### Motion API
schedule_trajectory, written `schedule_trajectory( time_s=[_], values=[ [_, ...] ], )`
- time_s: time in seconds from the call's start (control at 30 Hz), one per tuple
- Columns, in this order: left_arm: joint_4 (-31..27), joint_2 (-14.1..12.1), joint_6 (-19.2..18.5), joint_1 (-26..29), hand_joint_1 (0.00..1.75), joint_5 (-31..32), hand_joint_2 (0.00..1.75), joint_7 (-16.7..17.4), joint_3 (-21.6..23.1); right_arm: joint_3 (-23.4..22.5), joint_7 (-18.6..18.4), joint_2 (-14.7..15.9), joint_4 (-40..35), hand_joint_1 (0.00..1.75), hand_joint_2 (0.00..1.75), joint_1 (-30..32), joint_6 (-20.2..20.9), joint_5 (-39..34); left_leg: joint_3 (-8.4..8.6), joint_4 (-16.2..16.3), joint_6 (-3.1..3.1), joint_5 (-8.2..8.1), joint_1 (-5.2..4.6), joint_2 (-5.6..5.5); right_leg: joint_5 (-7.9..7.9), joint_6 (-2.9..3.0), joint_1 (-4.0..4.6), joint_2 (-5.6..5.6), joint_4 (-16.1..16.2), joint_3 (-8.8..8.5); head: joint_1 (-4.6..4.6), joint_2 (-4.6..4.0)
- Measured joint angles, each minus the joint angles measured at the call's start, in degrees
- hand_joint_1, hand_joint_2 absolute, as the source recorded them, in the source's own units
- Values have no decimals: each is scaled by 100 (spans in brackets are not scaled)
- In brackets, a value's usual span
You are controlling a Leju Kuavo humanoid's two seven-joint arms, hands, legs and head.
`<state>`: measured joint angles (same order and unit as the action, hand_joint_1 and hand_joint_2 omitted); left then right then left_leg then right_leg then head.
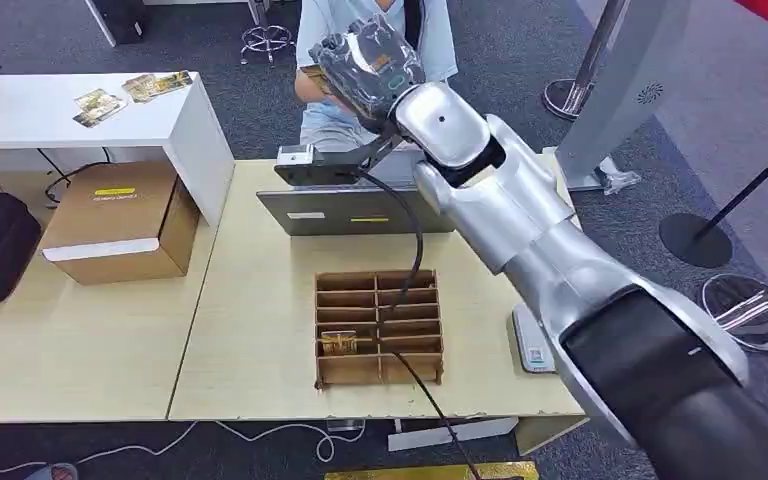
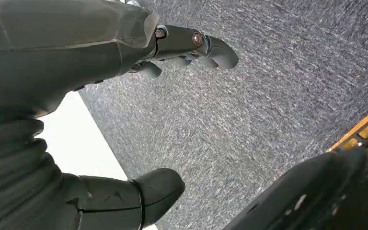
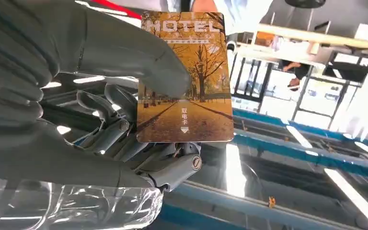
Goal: Pass the card to the sensor for recognition and then transmit it.
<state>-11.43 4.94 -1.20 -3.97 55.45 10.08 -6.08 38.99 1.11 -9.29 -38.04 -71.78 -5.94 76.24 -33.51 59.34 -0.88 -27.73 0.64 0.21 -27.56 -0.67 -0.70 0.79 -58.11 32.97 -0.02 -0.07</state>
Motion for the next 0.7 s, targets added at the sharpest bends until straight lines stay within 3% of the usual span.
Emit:
schedule_trajectory(
  time_s=[0.37,0.7],
  values=[
    [0,31,0,-25,0,46,175,5,0,46,-105,-249,647,175,175,-43,-33,-85,0,0,0,0,0,0,0,0,0,0,0,0,2,0],
    [0,72,0,-25,0,66,175,4,-2,-20,-267,-326,927,175,175,-72,-367,-319,0,0,0,0,0,0,0,0,0,0,0,0,0,0]
  ],
)
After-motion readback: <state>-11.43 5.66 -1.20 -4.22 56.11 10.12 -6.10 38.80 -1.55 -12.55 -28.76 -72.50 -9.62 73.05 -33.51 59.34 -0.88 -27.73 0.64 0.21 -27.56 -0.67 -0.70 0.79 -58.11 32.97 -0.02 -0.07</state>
